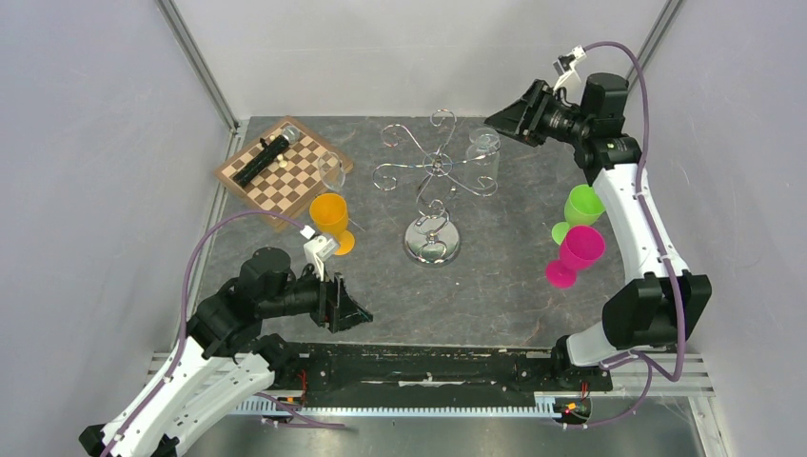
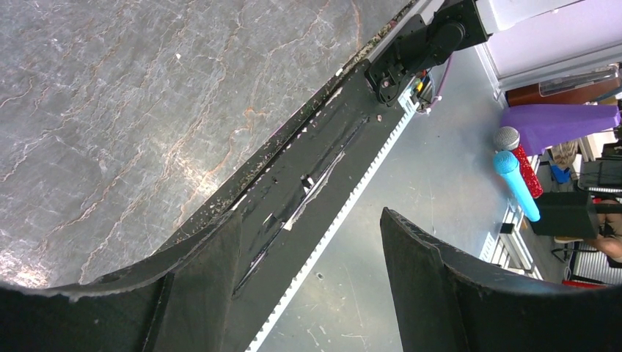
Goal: Take the wine glass off the wine glass rack
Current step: Pick up the wine glass from the wine rack.
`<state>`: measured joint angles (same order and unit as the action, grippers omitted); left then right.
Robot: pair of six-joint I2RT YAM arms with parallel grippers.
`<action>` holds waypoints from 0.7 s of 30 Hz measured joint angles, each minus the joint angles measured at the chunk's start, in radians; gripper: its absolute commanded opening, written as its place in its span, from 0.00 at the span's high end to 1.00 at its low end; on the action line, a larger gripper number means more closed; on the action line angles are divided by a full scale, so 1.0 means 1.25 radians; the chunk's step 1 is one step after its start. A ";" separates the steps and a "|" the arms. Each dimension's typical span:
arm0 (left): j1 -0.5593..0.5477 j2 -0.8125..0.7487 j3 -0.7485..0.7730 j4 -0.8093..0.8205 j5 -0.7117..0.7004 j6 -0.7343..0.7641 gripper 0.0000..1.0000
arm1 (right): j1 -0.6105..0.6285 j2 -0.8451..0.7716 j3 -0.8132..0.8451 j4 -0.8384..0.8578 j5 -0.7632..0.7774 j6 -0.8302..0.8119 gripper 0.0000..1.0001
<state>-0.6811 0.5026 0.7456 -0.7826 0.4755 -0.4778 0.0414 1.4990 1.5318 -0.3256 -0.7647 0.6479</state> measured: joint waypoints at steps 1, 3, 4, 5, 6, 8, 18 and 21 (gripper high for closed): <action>0.000 0.000 0.000 0.000 -0.001 0.000 0.24 | 0.001 0.000 -0.005 0.009 -0.007 0.007 0.48; 0.000 0.001 0.000 0.000 -0.002 0.000 0.25 | 0.003 0.003 -0.010 0.020 -0.020 0.017 0.49; 0.000 0.001 0.000 0.000 -0.002 0.000 0.24 | 0.006 0.005 -0.011 0.025 -0.024 0.021 0.49; 0.000 0.001 0.000 0.000 -0.002 0.000 0.24 | 0.008 0.006 -0.011 0.031 -0.029 0.027 0.50; 0.000 0.001 0.000 0.000 -0.002 0.000 0.24 | 0.010 0.006 -0.011 0.036 -0.034 0.030 0.50; 0.000 0.001 0.000 0.000 -0.002 0.000 0.24 | 0.014 0.006 -0.012 0.045 -0.041 0.033 0.52; 0.000 0.001 0.000 0.000 -0.002 0.000 0.25 | 0.023 0.006 -0.016 0.078 -0.053 0.049 0.62; 0.000 0.001 0.000 0.000 -0.002 0.000 0.24 | 0.023 0.006 -0.019 0.082 -0.055 0.053 0.64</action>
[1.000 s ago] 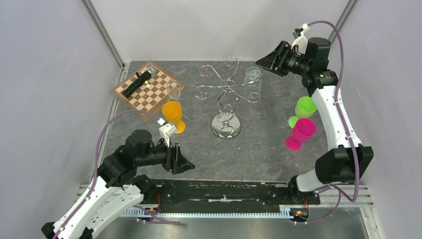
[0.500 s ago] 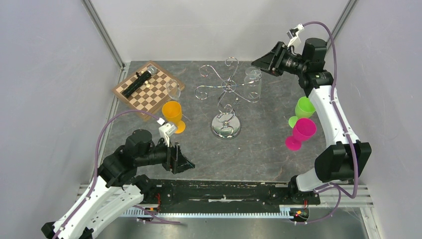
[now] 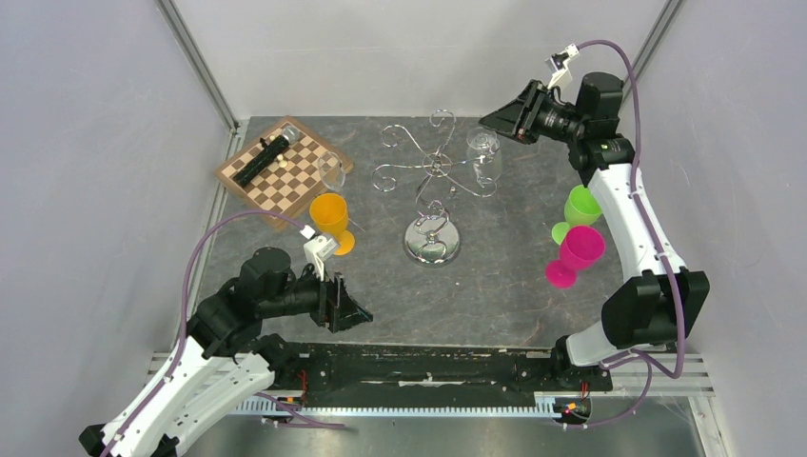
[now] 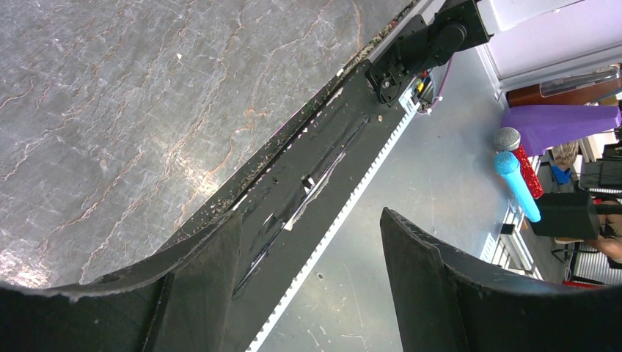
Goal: Take the wine glass off the wine glass rack
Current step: Pick up the wine glass from the wine rack.
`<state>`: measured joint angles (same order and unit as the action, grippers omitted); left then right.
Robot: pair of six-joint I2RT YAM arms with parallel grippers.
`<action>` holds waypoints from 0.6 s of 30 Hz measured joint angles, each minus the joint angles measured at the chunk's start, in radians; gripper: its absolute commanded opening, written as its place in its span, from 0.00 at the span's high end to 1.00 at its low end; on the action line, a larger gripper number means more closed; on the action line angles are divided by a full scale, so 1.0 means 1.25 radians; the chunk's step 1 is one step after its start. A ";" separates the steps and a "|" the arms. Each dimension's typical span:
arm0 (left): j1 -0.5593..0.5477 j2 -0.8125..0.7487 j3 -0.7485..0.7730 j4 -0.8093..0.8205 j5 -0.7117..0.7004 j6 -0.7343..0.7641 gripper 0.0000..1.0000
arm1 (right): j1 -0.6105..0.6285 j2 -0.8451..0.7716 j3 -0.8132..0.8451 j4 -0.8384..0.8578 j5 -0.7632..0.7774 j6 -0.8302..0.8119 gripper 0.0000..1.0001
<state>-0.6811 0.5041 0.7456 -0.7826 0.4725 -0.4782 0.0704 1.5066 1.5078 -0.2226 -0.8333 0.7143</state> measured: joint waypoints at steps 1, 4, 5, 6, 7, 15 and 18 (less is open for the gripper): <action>0.000 0.000 0.000 0.000 0.000 0.000 0.24 | 0.000 0.000 -0.001 0.001 0.000 0.000 0.65; 0.000 0.000 0.000 0.000 0.000 0.000 0.24 | 0.000 0.000 -0.005 0.005 0.000 0.001 0.68; 0.000 0.000 0.000 0.000 0.000 0.000 0.24 | 0.000 0.000 -0.008 0.006 0.000 0.001 0.68; 0.000 0.000 0.000 0.000 0.000 0.000 0.24 | 0.000 0.000 -0.012 0.007 -0.001 0.000 0.68; 0.000 0.000 0.000 0.000 0.000 0.000 0.24 | 0.000 0.000 -0.016 0.007 -0.001 0.001 0.69; 0.000 0.000 0.000 0.000 0.000 0.000 0.24 | 0.000 -0.009 -0.035 0.003 0.000 -0.007 0.85; 0.000 0.000 0.000 0.000 0.000 0.000 0.24 | 0.000 -0.016 -0.039 0.002 -0.001 -0.006 0.94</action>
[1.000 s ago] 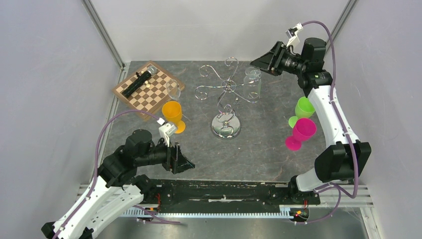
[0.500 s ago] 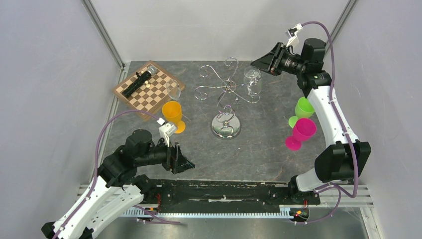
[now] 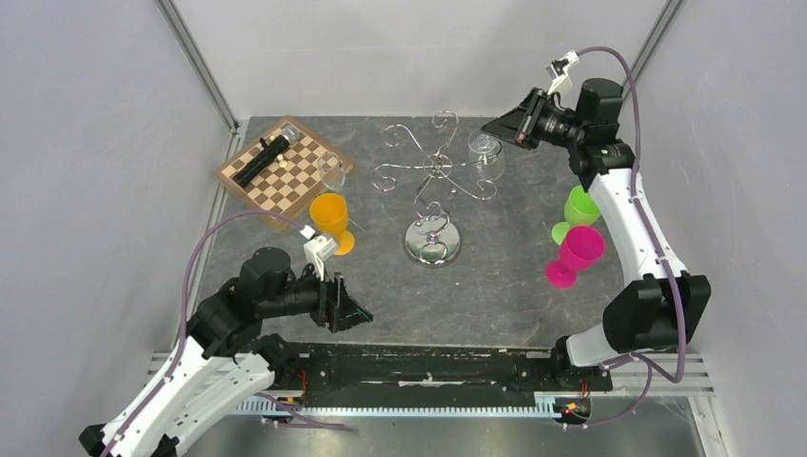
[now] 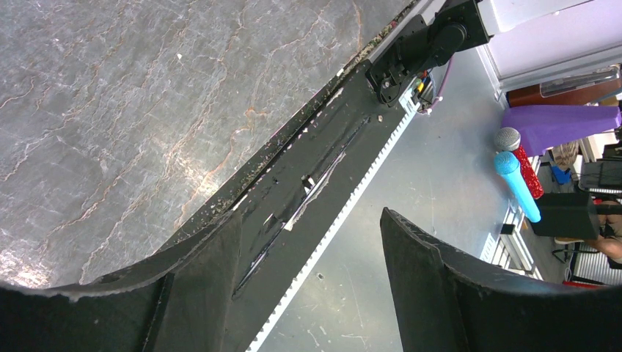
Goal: Take the wine glass off the wine glass rack
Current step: Pick up the wine glass from the wine rack.
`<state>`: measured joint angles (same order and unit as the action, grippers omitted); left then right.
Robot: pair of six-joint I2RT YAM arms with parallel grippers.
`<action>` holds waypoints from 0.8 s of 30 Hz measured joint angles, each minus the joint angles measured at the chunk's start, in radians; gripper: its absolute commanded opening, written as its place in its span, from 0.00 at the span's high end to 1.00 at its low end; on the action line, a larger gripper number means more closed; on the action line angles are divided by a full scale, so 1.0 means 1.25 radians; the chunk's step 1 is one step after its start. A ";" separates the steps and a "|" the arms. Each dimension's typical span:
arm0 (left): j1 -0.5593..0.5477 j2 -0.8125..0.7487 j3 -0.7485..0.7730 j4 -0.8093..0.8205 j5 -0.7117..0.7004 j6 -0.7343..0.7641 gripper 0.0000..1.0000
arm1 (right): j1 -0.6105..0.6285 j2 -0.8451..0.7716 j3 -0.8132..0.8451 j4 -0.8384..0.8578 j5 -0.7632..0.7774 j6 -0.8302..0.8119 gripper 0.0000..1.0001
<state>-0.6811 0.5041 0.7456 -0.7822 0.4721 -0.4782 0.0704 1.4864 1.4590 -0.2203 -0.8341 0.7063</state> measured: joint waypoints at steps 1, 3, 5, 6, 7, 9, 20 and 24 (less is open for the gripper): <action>0.000 0.000 0.000 0.000 0.000 0.000 0.24 | 0.000 -0.002 0.000 0.002 0.000 0.003 0.96; 0.000 0.000 0.000 0.000 0.000 0.000 0.24 | 0.000 -0.009 0.000 0.008 0.000 0.006 1.00; 0.000 0.000 0.000 0.000 0.000 0.000 0.24 | 0.002 -0.014 -0.001 0.008 0.000 0.005 1.00; 0.000 0.000 0.000 0.000 0.000 0.000 0.24 | 0.002 -0.015 -0.001 0.007 0.000 0.005 1.00; 0.000 0.000 0.000 0.000 0.000 0.000 0.24 | 0.004 -0.015 -0.001 0.007 0.000 0.005 1.00; 0.000 0.000 0.000 0.000 0.000 0.000 0.24 | 0.004 -0.015 -0.001 0.007 0.000 0.006 1.00; 0.000 0.000 0.000 0.000 0.000 0.000 0.24 | 0.003 -0.027 -0.007 -0.002 0.021 0.042 1.00; 0.000 0.000 0.000 0.000 -0.001 0.000 0.24 | -0.007 -0.043 -0.022 -0.001 0.037 0.081 1.00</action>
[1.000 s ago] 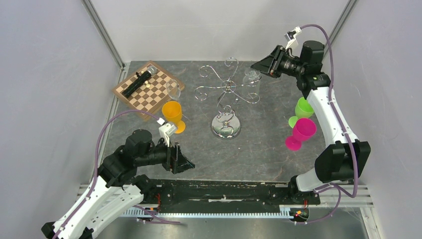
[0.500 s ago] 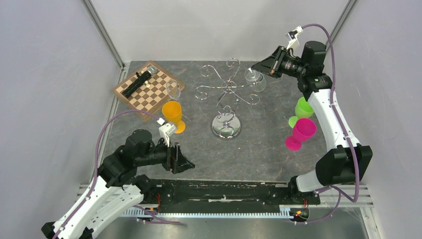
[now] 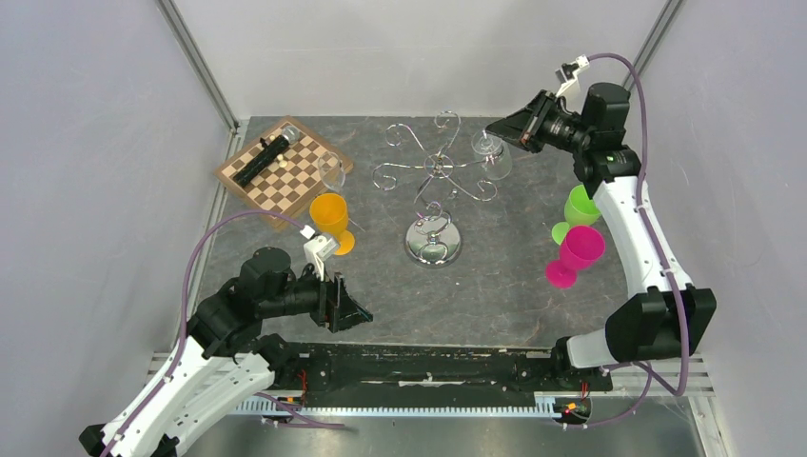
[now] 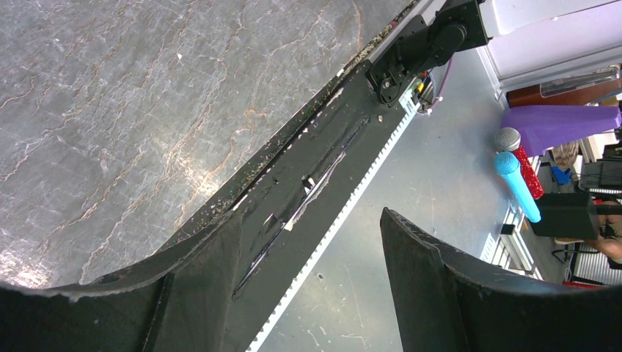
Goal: Take the wine glass off the wine glass rack
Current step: Pick up the wine glass from the wine rack.
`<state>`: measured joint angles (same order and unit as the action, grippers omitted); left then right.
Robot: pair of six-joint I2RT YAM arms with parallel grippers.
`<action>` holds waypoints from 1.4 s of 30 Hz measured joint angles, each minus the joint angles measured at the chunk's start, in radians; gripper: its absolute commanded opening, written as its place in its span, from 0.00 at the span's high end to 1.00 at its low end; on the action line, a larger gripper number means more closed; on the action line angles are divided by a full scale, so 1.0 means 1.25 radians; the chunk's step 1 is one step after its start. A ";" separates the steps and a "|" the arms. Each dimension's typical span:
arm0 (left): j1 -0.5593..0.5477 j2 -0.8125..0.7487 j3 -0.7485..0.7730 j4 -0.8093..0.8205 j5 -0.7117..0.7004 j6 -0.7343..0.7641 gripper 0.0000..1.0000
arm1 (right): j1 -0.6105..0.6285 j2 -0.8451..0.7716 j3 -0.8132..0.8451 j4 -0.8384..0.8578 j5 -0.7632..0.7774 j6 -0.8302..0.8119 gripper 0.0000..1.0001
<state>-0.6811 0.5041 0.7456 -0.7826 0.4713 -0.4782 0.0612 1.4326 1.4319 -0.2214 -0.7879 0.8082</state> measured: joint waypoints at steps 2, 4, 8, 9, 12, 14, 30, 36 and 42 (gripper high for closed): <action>0.000 0.000 0.000 0.000 0.000 0.000 0.24 | -0.009 -0.010 -0.010 0.000 0.006 0.020 1.00; 0.000 0.000 0.000 0.000 0.000 0.000 0.24 | -0.019 -0.021 -0.023 0.004 0.015 0.039 1.00; 0.000 0.000 0.000 0.000 0.000 0.000 0.24 | -0.040 -0.049 -0.069 0.031 0.026 0.086 1.00; 0.000 0.000 0.000 0.000 0.000 0.000 0.24 | -0.043 -0.054 -0.079 0.039 0.027 0.097 1.00; 0.000 0.000 0.000 0.000 0.000 0.000 0.24 | -0.045 -0.071 -0.114 0.076 0.027 0.133 1.00; 0.000 0.000 0.000 0.000 0.000 0.000 0.24 | -0.046 -0.080 -0.129 0.096 0.027 0.147 1.00; 0.000 0.000 0.000 0.000 0.000 0.000 0.24 | -0.044 -0.141 -0.192 0.168 0.012 0.204 1.00; 0.000 0.000 0.000 0.000 -0.001 0.000 0.24 | -0.030 -0.142 -0.196 0.175 0.014 0.212 1.00; 0.000 0.000 0.000 0.000 -0.003 0.000 0.24 | -0.002 -0.138 -0.197 0.184 0.023 0.219 1.00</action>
<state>-0.6811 0.5037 0.7456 -0.7826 0.4675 -0.4786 0.0586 1.2602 1.1862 0.0086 -0.7589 1.0813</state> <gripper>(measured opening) 0.754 0.078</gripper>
